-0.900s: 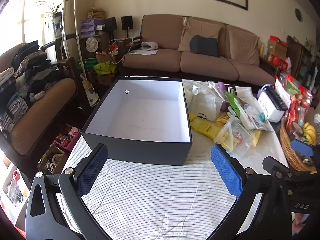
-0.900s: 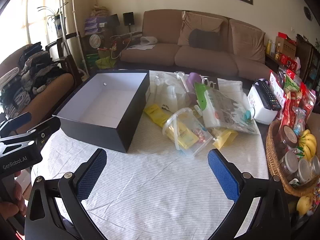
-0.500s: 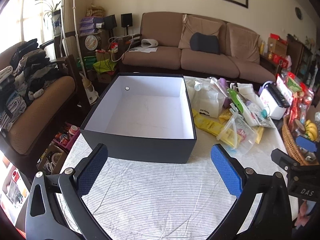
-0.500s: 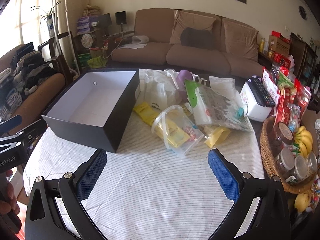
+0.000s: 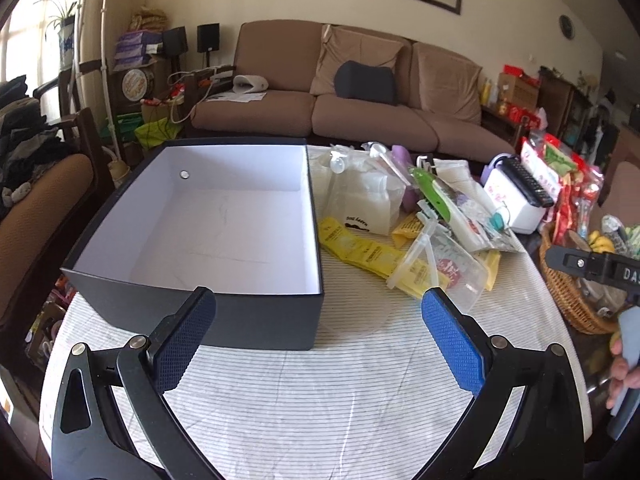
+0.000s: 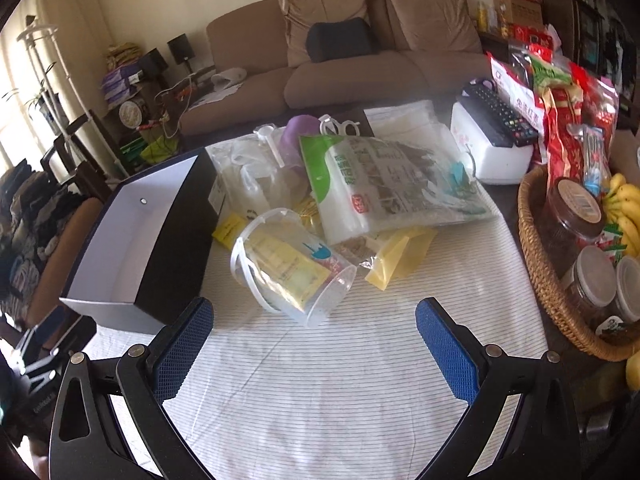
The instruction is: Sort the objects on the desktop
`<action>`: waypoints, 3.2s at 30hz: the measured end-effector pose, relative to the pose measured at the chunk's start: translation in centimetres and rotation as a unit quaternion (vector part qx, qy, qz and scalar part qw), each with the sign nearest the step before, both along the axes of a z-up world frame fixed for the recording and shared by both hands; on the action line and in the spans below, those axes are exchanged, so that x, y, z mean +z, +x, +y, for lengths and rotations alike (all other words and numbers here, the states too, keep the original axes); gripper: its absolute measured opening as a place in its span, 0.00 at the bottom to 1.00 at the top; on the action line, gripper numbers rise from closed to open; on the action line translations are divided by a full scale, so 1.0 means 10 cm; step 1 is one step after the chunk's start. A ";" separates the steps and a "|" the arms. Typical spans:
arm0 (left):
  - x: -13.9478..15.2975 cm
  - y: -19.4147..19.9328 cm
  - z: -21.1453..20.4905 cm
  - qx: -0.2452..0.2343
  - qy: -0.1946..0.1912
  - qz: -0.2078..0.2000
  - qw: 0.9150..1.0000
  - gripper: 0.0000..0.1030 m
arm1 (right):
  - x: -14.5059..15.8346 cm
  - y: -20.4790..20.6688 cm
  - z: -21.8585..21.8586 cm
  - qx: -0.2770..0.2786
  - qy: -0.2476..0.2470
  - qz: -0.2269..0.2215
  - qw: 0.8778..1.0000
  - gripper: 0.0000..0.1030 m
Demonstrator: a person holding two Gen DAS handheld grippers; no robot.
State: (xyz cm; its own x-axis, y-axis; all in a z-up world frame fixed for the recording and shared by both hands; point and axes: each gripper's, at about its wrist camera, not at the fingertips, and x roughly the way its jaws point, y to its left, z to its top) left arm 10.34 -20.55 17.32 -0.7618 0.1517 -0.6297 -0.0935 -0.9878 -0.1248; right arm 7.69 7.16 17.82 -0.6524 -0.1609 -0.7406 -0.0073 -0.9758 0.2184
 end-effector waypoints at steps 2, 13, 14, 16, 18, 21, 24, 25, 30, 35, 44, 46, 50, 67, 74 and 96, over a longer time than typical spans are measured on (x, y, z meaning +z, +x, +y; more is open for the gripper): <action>-0.07 -0.09 0.05 -0.014 0.011 0.001 1.000 1.00 | -0.01 -0.17 0.02 -0.001 -0.017 -0.017 1.000 1.00; -0.16 -0.36 0.03 -0.037 0.042 -0.015 0.998 1.00 | -0.26 -1.47 -0.73 0.043 0.097 -0.080 0.991 1.00; -0.15 -0.37 0.02 -0.039 0.045 -0.019 0.998 1.00 | -0.32 -1.58 -0.80 0.041 0.114 -0.089 0.989 1.00; -0.12 -0.39 0.01 -0.043 0.048 -0.023 0.998 1.00 | -0.45 -1.74 -0.91 0.046 0.157 -0.098 0.982 1.00; -0.09 -0.39 -0.03 -0.044 0.053 -0.021 0.997 1.00 | -0.57 -1.82 -1.00 0.052 0.211 -0.105 0.970 1.00; -0.06 -0.41 -0.10 -0.039 0.070 -0.020 0.997 1.00 | -0.72 -1.86 -1.01 0.062 0.273 -0.111 0.954 1.00; -0.09 -0.43 -0.16 -0.036 0.091 -0.029 0.995 1.00 | -0.78 -1.80 -0.93 0.069 0.290 -0.117 0.947 1.00; -0.10 -0.44 -0.17 -0.034 0.093 -0.032 0.995 1.00 | -0.77 -1.76 -0.89 0.069 0.291 -0.120 0.947 1.00; -0.15 -0.46 -0.10 -0.035 0.085 -0.039 0.995 1.00 | -0.61 -1.37 -0.71 0.090 0.299 -0.103 0.944 1.00; -0.18 -0.44 0.03 -0.049 0.076 -0.043 0.995 1.00 | -0.44 -0.82 -0.32 0.084 0.305 -0.088 0.944 1.00; -0.22 -0.43 0.19 -0.074 0.084 -0.051 0.992 1.00 | -0.69 -0.39 0.60 0.016 0.141 -0.145 0.979 0.99; -0.23 -0.43 0.22 -0.081 0.087 -0.053 0.991 1.00 | -0.76 -0.36 0.71 0.010 0.099 -0.153 0.983 0.89; -0.23 -0.42 0.33 -0.104 0.100 -0.052 0.988 1.00 | -0.88 -0.40 0.87 0.005 0.056 -0.171 0.984 0.61; -0.39 -0.14 1.20 -0.215 0.056 -0.083 0.971 1.00 | -0.97 -0.52 0.70 0.037 -0.128 -0.224 0.965 0.16; -0.22 -0.23 0.81 -0.191 0.068 -0.063 0.977 1.00 | -1.02 -0.39 0.13 0.107 -0.058 -0.252 0.960 0.19; -0.03 -0.50 -0.67 -0.004 0.215 -0.016 0.976 1.00 | -0.55 -1.00 -0.87 0.219 0.126 -0.157 0.955 0.74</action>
